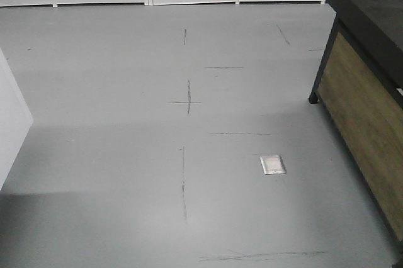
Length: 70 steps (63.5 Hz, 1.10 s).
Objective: Pick three apples into basket with both arms
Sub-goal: 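Drive the base forward across the grey floor toward the produce tables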
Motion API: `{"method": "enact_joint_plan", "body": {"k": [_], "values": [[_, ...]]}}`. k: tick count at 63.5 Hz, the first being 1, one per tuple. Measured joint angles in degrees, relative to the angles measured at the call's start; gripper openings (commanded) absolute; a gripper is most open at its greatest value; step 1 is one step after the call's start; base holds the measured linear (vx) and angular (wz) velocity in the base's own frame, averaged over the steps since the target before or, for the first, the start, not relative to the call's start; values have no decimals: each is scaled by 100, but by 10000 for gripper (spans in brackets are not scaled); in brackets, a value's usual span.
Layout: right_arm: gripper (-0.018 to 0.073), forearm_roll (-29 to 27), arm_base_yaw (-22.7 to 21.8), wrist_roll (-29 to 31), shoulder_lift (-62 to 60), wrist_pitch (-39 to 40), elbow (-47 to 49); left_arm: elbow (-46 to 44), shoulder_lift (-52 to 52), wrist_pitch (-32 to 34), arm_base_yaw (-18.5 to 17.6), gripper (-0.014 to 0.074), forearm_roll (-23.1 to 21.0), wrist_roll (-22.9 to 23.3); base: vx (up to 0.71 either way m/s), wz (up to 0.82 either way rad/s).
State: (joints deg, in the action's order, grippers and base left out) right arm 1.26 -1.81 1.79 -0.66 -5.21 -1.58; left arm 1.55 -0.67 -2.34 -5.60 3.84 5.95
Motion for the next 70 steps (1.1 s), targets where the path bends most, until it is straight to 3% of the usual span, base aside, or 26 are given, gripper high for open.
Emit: {"method": "enact_joint_plan", "body": {"k": [70], "values": [[-9, 0, 0, 0, 0, 0, 0, 0, 0, 0, 0, -6, 0, 0, 19, 3]]}}
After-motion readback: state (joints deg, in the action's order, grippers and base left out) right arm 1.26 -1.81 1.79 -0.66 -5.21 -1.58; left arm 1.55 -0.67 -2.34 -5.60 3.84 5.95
